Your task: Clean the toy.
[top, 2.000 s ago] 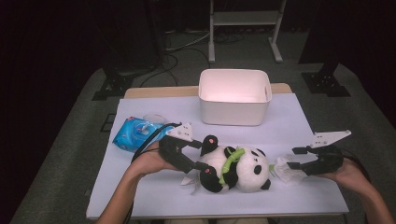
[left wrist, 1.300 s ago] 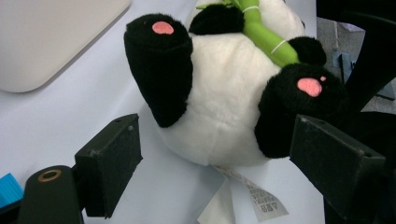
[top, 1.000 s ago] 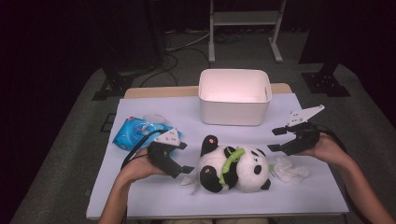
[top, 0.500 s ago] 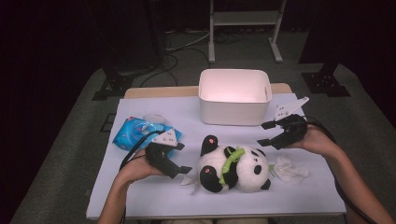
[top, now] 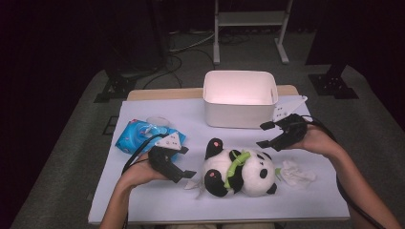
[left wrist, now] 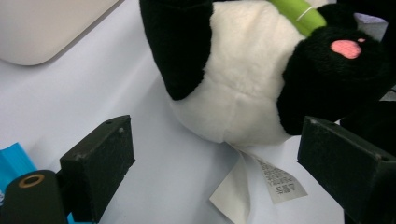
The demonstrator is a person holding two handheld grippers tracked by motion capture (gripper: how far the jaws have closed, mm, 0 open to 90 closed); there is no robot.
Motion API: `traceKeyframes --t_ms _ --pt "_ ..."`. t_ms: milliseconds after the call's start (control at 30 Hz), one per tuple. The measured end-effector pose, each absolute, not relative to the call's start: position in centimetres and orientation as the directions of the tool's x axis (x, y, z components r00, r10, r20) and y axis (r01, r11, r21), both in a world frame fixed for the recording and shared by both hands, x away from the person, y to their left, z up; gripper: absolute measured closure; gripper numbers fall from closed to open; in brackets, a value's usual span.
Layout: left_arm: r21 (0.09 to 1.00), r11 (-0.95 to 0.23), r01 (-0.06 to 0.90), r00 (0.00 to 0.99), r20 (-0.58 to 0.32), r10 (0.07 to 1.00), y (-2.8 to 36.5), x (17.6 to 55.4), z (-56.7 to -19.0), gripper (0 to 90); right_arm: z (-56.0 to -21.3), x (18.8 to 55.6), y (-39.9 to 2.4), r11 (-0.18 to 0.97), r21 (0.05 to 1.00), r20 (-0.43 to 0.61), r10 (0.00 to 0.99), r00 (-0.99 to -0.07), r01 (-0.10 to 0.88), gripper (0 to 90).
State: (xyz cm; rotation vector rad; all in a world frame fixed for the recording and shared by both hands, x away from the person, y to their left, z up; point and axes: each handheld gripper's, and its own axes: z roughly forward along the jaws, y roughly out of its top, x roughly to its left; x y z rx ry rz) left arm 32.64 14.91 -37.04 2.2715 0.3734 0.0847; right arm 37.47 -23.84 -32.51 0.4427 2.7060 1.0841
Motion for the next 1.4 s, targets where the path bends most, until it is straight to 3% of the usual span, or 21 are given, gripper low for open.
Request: traceKeyframes --t_ms 1400 --pt "0.749 -0.61 0.259 0.946 -0.071 0.315 16.1 32.8 -37.1 10.0 -28.2 44.3 -18.6 0.753 0.647 -0.114 0.253 -0.961 0.121 41.1"
